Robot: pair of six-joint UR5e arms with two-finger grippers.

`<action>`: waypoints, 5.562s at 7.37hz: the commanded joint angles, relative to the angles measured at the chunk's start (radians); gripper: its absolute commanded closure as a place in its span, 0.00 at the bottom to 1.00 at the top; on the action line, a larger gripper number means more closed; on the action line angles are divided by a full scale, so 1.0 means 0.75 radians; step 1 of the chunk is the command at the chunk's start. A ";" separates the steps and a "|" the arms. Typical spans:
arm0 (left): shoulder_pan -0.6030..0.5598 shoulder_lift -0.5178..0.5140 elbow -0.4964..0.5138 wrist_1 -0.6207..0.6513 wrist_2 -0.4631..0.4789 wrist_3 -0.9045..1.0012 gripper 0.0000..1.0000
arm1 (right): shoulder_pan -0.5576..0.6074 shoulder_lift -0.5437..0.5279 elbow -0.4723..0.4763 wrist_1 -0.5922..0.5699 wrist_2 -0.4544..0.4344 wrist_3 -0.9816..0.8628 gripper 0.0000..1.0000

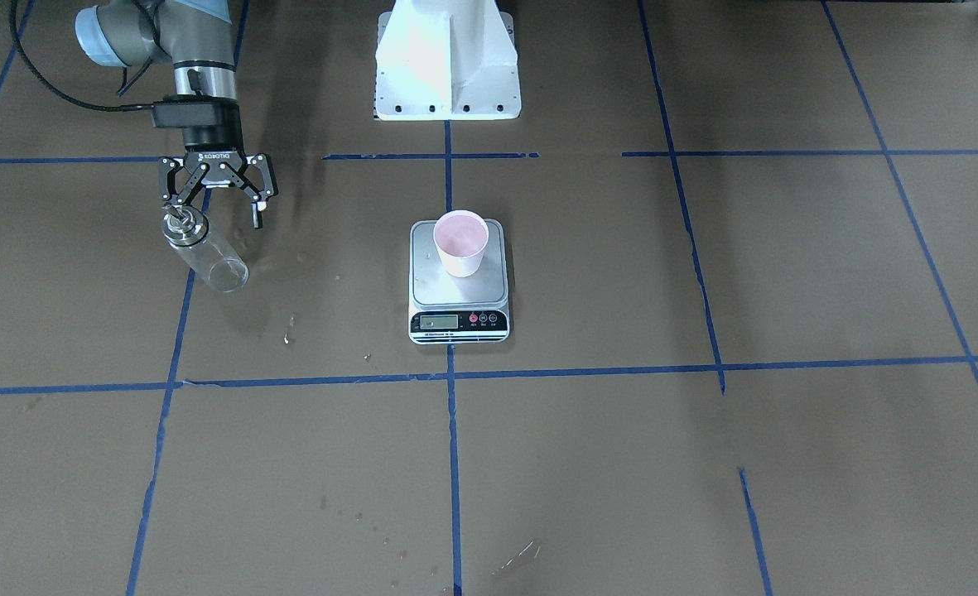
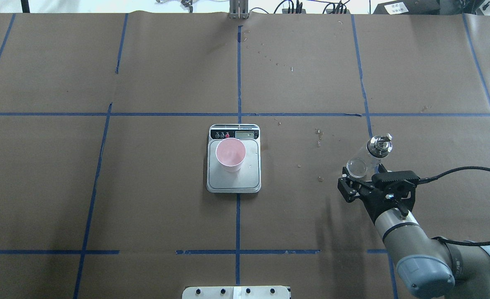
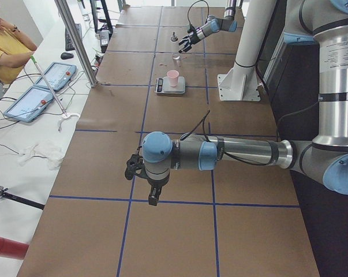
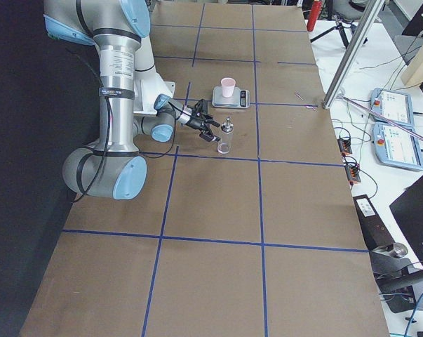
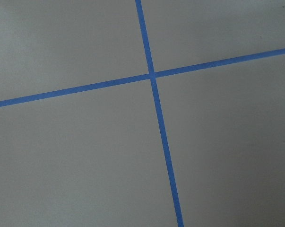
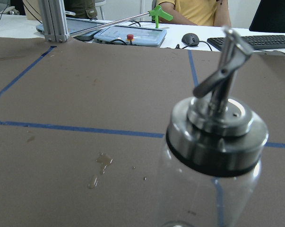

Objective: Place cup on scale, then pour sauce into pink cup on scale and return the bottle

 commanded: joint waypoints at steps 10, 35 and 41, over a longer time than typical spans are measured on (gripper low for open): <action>0.000 0.004 0.000 0.000 -0.002 0.002 0.00 | 0.194 -0.438 0.035 0.585 0.460 -0.445 0.00; 0.000 0.028 0.002 0.000 0.056 0.008 0.00 | 2.013 -0.123 -0.220 -0.980 2.249 -1.953 0.00; 0.000 0.030 -0.035 0.000 0.053 0.006 0.00 | 2.013 -0.123 -0.220 -0.979 2.249 -1.953 0.00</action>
